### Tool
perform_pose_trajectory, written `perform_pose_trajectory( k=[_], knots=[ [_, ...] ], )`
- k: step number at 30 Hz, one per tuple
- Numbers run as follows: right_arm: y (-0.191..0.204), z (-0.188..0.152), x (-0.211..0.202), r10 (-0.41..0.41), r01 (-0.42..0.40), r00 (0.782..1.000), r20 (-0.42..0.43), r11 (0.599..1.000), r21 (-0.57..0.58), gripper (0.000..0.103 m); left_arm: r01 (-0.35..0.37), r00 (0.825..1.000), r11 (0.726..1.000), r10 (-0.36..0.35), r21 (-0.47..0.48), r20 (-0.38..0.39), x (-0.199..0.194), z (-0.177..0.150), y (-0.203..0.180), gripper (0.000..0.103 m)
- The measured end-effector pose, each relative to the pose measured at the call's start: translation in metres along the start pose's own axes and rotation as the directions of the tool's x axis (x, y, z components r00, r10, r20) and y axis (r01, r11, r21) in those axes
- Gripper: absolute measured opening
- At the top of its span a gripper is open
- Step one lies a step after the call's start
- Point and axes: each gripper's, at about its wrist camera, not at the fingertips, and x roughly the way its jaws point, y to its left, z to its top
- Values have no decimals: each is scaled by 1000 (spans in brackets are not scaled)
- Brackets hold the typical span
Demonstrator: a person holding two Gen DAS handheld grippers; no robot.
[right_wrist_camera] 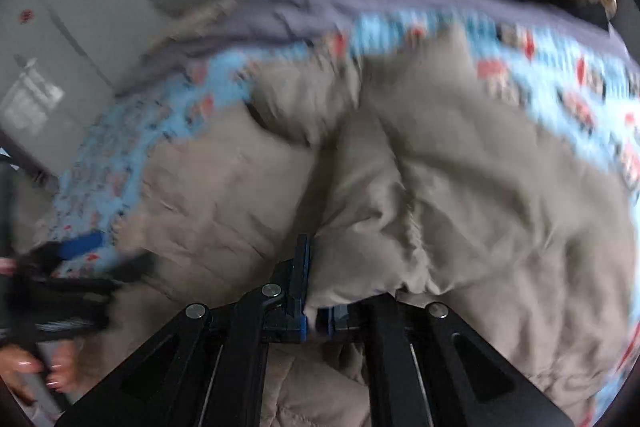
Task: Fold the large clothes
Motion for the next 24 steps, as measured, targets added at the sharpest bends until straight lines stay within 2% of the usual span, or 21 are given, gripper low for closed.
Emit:
perform_pose_trajectory(
  k=[3,5,6,7,8,9,12,14,15,16,17,18,20,21,24],
  knots=[
    [-15,-5,10,8,-5,999,-36,996,87,7,21,1000,1000,-22,-21,-4,6,1,11,103],
    [-17,-9,4,23,-17,998,-51,993,120,11,32,999,999,-33,-25,-7,8,-2,9,103],
    [-21,-8,0,31,-23,998,-54,990,140,21,42,999,999,-42,-22,-11,11,-1,9,103],
    [-27,-8,-8,44,-36,998,-46,985,169,36,48,999,999,-48,-20,-12,11,-2,5,103],
    [-29,-9,-15,55,-48,998,-33,981,190,45,56,998,998,-57,-17,-12,11,-1,3,103],
    [-29,-10,-25,70,-66,997,-10,973,220,58,66,998,998,-67,-13,-9,11,0,1,103],
    [-57,-18,-54,56,-82,995,81,926,368,60,104,995,995,-104,-5,-3,10,2,-1,103],
    [-81,-23,-64,42,-101,990,131,870,482,59,142,990,990,-142,-11,-1,9,5,3,103],
    [-94,-23,-67,36,-113,988,153,840,531,49,160,987,987,-160,-18,2,8,6,6,103],
    [-100,-21,-68,30,-120,986,167,821,559,16,176,984,984,-176,-26,5,7,7,8,103],
    [-103,-16,-68,-76,-87,974,215,746,660,7,196,981,980,-196,-35,8,5,7,12,103],
    [-101,-8,-68,-71,-101,970,234,757,646,7,218,976,975,-218,-46,12,4,9,16,103],
    [-80,11,-71,-47,-109,964,262,828,550,7,264,965,962,-263,-65,20,0,12,25,103],
    [-61,21,-71,-22,-109,964,267,878,466,7,305,953,949,-304,-79,25,-2,15,32,103],
    [-10,38,-58,58,-116,975,213,955,274,7,429,903,894,-428,-132,39,-7,21,47,103]
  ],
)
